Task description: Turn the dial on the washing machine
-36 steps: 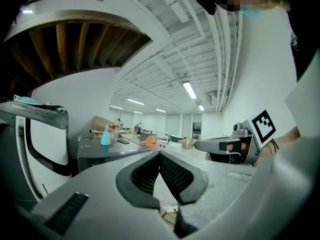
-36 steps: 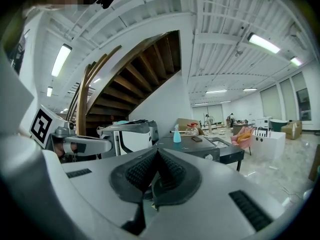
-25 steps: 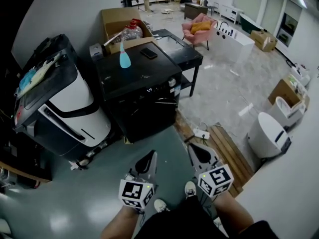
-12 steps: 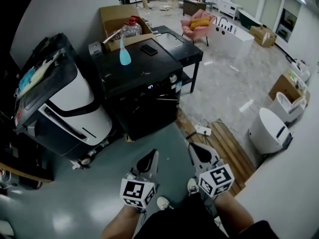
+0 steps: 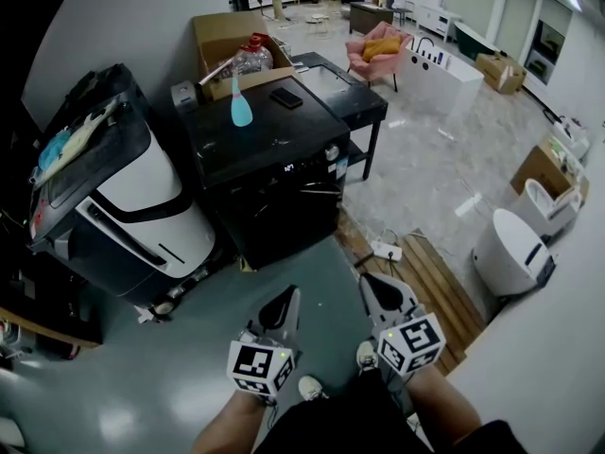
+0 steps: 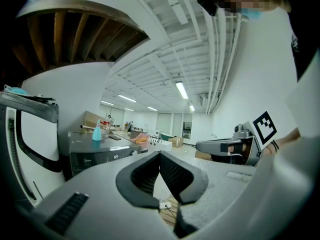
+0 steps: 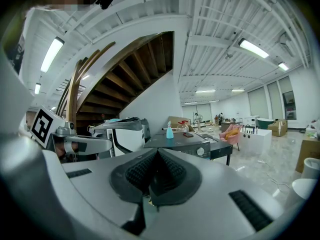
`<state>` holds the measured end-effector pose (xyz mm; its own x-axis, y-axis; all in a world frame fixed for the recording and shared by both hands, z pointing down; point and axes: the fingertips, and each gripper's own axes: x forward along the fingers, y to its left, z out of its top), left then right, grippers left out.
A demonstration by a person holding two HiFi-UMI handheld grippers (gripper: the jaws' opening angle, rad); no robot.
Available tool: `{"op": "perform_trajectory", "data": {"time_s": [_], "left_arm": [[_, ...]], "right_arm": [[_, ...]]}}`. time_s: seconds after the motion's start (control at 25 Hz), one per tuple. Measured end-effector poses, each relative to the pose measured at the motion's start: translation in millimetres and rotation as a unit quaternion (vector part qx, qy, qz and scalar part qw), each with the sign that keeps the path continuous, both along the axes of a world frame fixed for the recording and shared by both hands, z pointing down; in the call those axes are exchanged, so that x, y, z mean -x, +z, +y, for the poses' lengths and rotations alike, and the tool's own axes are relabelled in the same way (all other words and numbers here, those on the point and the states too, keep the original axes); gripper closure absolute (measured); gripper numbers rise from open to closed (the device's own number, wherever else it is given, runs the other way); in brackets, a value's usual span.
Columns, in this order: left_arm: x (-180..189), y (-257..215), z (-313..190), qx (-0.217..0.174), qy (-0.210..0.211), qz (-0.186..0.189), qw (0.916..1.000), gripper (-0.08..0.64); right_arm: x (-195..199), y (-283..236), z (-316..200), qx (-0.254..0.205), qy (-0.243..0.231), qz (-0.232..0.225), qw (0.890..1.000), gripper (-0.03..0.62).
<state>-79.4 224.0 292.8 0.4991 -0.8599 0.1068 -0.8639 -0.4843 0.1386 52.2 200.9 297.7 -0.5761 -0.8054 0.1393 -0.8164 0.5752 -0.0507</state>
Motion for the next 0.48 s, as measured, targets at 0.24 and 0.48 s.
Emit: {"op": "perform_trajectory", "data": {"time_s": [0.24,0.48], "left_arm": [[-1.0,-1.4,0.2,-0.002,0.0,0.001,1.0,0.555],[1.4,-1.8,0.6,-0.012,0.003,-0.001,0.9999,0.555]], "right_arm": [[-1.4,0.7,1.9,0.004,0.002,0.001,1.0,0.595],[0.4,2.4,4.5,0.004,0.002,-0.001,1.0,0.595]]}}
